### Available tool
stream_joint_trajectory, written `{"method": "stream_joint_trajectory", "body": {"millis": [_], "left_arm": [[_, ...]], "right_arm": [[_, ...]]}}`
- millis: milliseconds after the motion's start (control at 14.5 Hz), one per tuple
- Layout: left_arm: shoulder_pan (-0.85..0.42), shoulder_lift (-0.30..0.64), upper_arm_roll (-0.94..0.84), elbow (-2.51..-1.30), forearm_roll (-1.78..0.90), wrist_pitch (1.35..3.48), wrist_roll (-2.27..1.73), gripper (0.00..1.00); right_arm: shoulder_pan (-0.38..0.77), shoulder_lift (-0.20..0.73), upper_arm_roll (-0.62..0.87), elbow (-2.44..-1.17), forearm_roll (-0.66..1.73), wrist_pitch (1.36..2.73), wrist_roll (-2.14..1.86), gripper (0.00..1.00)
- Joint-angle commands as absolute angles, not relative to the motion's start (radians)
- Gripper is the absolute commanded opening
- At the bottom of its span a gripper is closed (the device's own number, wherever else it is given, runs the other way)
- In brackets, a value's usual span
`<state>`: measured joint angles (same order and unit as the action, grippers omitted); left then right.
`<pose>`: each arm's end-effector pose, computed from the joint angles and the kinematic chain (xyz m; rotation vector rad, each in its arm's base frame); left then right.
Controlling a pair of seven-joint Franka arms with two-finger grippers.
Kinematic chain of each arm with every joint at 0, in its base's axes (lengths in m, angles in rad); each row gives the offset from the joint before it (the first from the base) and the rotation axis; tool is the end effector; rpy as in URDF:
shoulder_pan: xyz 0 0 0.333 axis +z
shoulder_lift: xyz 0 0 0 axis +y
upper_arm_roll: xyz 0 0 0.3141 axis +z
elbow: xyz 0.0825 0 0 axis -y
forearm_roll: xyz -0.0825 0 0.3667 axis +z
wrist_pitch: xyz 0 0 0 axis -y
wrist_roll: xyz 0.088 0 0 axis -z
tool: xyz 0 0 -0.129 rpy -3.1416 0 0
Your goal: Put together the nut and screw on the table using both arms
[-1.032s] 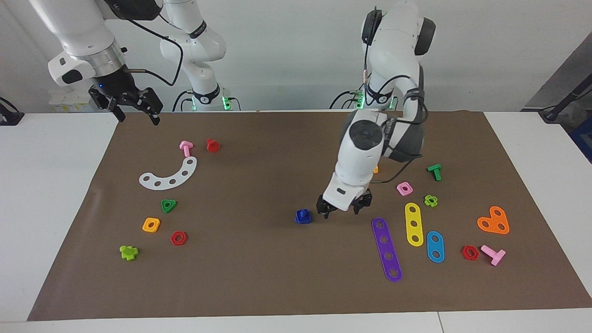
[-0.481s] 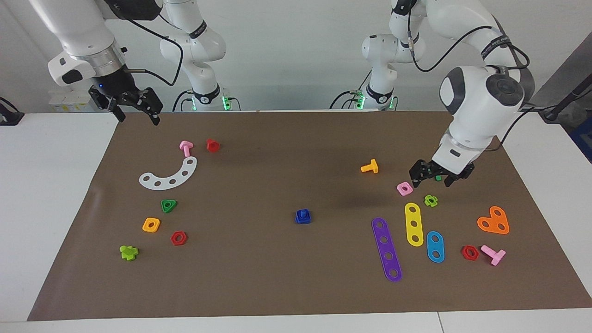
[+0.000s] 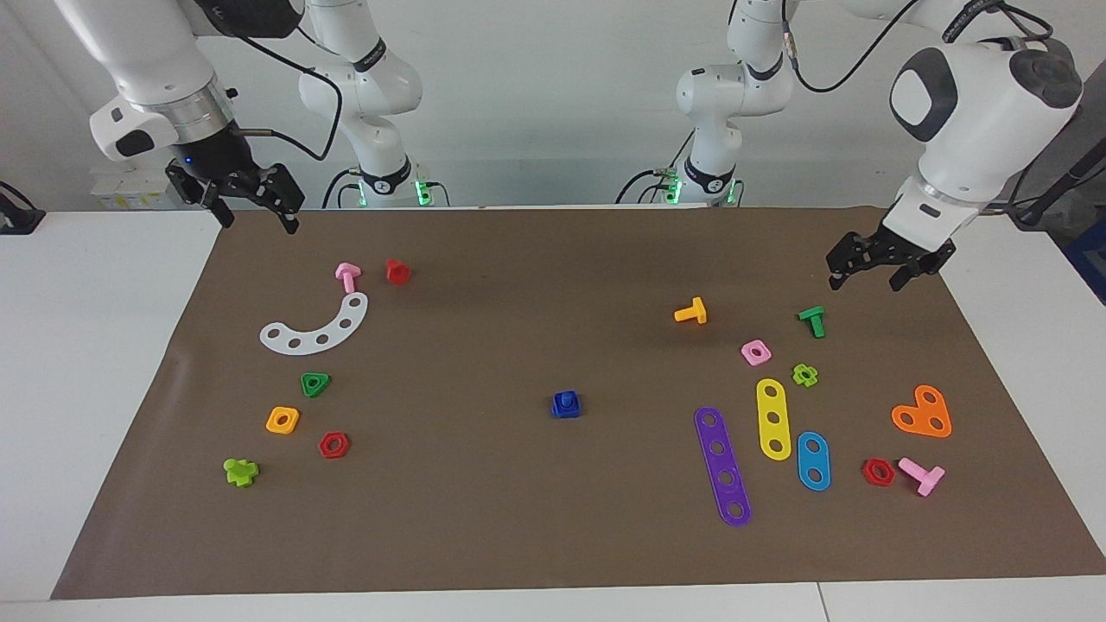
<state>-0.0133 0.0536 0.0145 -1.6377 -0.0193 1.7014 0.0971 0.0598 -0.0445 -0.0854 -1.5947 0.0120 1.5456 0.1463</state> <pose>0.5625 -0.0018 0.5520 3.1203 -0.1460 0.0172 0.5207 -0.0128 0.6110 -3.1146 0.2678 0.0089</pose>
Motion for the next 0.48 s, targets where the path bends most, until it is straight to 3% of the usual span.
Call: {"method": "stream_joint_trajectory", "body": {"millis": [0, 413], "left_arm": [[-0.011, -0.026, 0.002, -1.69, -0.026, 1.703, 0.1, 1.0], [-0.02, -0.054, -0.005, -1.68, -0.015, 1.672, 0.097, 1.0]], "right_arm": [[0.054, -0.064, -0.08, -1.611, 0.012, 1.54, 0.123, 1.0], [0.054, -0.064, -0.08, -1.611, 0.012, 1.54, 0.123, 1.0]]}}
